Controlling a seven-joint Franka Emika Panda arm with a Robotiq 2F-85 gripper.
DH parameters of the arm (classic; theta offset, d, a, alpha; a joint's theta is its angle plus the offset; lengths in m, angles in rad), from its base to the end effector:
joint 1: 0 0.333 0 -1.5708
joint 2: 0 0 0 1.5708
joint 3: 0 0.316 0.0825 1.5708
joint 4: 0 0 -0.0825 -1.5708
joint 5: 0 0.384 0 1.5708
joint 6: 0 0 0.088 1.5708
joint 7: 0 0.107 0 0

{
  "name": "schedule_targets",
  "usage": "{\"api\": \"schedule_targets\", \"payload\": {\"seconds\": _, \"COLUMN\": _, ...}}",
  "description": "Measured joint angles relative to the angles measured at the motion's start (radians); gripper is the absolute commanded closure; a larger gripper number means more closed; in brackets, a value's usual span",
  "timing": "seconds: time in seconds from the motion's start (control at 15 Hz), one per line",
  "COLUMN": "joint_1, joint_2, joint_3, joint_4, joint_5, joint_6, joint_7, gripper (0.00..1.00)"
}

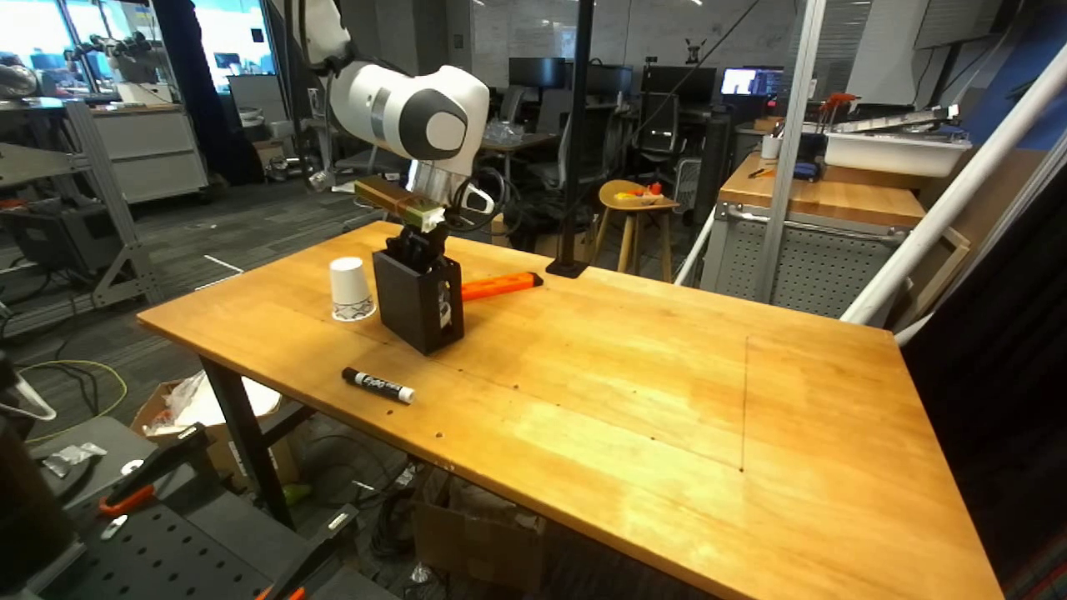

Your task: Put the towel inside the black box

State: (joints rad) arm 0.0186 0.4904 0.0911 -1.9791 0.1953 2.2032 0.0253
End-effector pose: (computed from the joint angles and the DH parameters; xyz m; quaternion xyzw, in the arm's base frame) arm 0.5787 0.0699 0.1992 -0.9865 0.0283 0.1381 0.0831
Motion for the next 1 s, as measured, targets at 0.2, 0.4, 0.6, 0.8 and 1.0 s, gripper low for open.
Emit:
{"api": "schedule_targets", "payload": {"seconds": 0.2, "joint_1": -0.005, "joint_2": -0.054, "joint_3": -0.006, "joint_4": -0.034, "joint_5": 0.0, "joint_6": -0.002, "joint_7": -0.001, "gripper": 0.96}}
{"api": "schedule_targets", "payload": {"seconds": 0.4, "joint_1": -0.009, "joint_2": -0.162, "joint_3": -0.013, "joint_4": -0.064, "joint_5": 0.0, "joint_6": -0.028, "joint_7": -0.012, "gripper": 0.93}}
{"api": "schedule_targets", "payload": {"seconds": 0.6, "joint_1": -0.023, "joint_2": -0.29, "joint_3": -0.017, "joint_4": -0.077, "joint_5": 0.009, "joint_6": -0.082, "joint_7": -0.054, "gripper": 0.67}}
{"api": "schedule_targets", "payload": {"seconds": 0.8, "joint_1": -0.035, "joint_2": -0.366, "joint_3": -0.024, "joint_4": -0.084, "joint_5": 0.029, "joint_6": -0.12, "joint_7": -0.081, "gripper": 0.7}}
{"api": "schedule_targets", "payload": {"seconds": 1.0, "joint_1": -0.03, "joint_2": -0.332, "joint_3": -0.024, "joint_4": -0.086, "joint_5": 0.029, "joint_6": -0.115, "joint_7": -0.08, "gripper": 0.67}}
